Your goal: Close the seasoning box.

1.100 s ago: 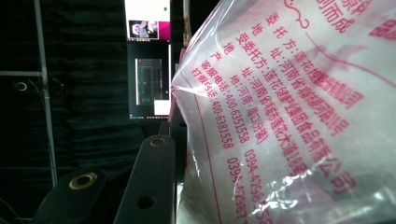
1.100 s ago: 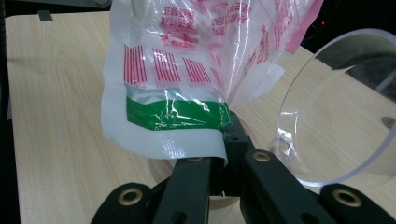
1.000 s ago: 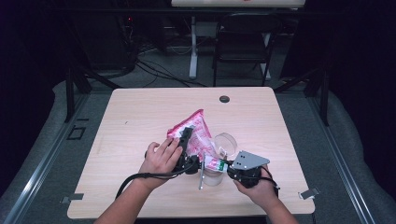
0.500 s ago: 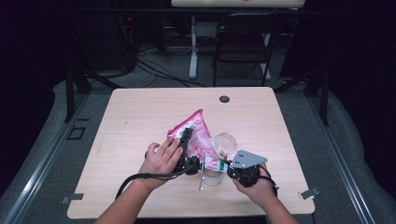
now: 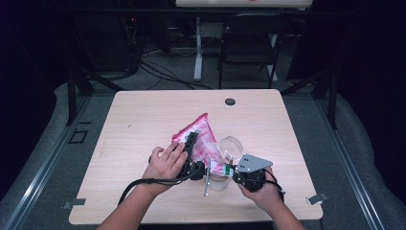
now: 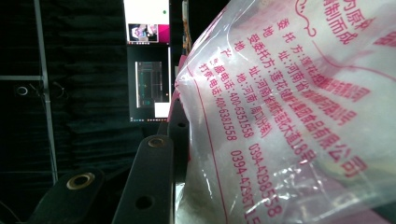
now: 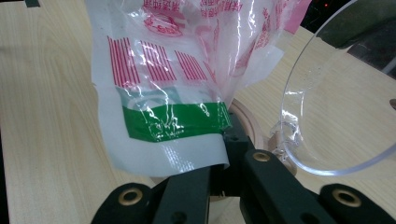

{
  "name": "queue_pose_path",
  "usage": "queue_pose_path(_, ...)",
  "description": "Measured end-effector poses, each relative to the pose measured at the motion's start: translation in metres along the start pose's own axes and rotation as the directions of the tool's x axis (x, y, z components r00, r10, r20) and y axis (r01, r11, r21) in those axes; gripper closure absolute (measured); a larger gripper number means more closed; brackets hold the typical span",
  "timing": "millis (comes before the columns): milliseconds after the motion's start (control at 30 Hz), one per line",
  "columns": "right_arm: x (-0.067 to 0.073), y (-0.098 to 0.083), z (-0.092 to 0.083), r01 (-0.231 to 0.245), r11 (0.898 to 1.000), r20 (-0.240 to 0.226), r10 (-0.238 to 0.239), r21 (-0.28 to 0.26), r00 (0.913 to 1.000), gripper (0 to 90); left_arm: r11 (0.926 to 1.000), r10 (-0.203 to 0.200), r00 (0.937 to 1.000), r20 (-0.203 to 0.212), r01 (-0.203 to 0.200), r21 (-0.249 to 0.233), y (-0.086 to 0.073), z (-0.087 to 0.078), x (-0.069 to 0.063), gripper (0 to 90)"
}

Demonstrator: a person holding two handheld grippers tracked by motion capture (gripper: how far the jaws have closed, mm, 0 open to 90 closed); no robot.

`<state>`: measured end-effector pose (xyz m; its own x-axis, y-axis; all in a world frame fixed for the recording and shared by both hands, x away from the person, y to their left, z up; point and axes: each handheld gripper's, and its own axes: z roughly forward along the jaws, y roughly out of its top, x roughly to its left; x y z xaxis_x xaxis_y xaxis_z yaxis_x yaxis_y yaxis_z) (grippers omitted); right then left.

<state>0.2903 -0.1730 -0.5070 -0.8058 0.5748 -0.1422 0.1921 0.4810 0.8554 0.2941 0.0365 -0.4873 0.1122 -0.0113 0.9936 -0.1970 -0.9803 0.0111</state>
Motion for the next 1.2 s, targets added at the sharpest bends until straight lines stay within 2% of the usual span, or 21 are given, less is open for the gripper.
queue_pose_path(367, -0.0011, -0.0005, 0.0014, -0.004, 1.000, -0.006, 0.004, 0.010, 1.0000, 90.0, 0.9999, -0.009, 0.9999, 0.012, 0.009, 0.010, 0.0009, -0.0009, -0.0004, 71.3)
queue_pose_path(433, -0.0016, -0.0009, 0.0020, -0.006, 1.000, -0.009, 0.006, 0.014, 0.9999, 90.0, 1.0000, -0.003, 1.0000, -0.001, 0.003, -0.004, 0.0012, -0.0004, -0.0004, 71.3)
queue_pose_path(600, -0.0028, -0.0017, 0.0027, -0.007, 1.000, -0.010, 0.007, 0.014, 0.9999, 90.0, 0.9999, -0.013, 0.9999, 0.003, 0.013, -0.005, 0.0012, -0.0011, -0.0008, 71.2)
queue_pose_path(700, -0.0026, -0.0017, 0.0029, -0.007, 1.000, -0.009, 0.007, 0.016, 0.9999, 90.0, 0.9999, -0.005, 1.0000, -0.007, 0.005, -0.011, 0.0018, -0.0014, 0.0003, 71.0)
queue_pose_path(767, -0.0024, -0.0017, 0.0032, -0.008, 1.000, -0.008, 0.008, 0.017, 0.9999, 90.0, 1.0000, -0.007, 1.0000, 0.006, 0.007, 0.004, 0.0023, -0.0026, 0.0006, 71.0)
queue_pose_path(833, -0.0020, -0.0017, 0.0034, -0.009, 1.000, -0.007, 0.009, 0.017, 0.9999, 90.0, 1.0000, -0.003, 1.0000, -0.009, 0.003, -0.007, 0.0022, -0.0026, 0.0012, 70.9)
queue_pose_path(933, -0.0016, -0.0015, 0.0034, -0.010, 1.000, -0.004, 0.010, 0.016, 0.9999, 90.0, 1.0000, -0.007, 1.0000, 0.003, 0.007, 0.003, 0.0028, -0.0038, 0.0020, 71.0)
queue_pose_path(1000, -0.0019, -0.0015, 0.0035, -0.010, 1.000, -0.004, 0.010, 0.015, 0.9999, 90.0, 1.0000, 0.006, 0.9999, -0.011, -0.006, 0.000, 0.0035, -0.0046, 0.0035, 71.0)
queue_pose_path(1033, -0.0019, -0.0014, 0.0035, -0.011, 1.000, -0.004, 0.011, 0.013, 0.9999, 90.0, 1.0000, -0.007, 1.0000, -0.003, 0.007, 0.002, 0.0035, -0.0047, 0.0030, 71.0)
queue_pose_path(1100, -0.0019, -0.0013, 0.0033, -0.011, 1.000, -0.004, 0.011, 0.012, 0.9999, 90.0, 0.9999, 0.005, 0.9997, -0.023, -0.006, -0.014, 0.0040, -0.0046, 0.0042, 70.8)
queue_pose_path(1200, -0.0018, -0.0012, 0.0034, -0.013, 1.000, -0.003, 0.013, 0.013, 0.9999, 90.0, 1.0000, -0.003, 0.9999, -0.016, 0.003, -0.003, 0.0051, -0.0058, 0.0047, 70.5)
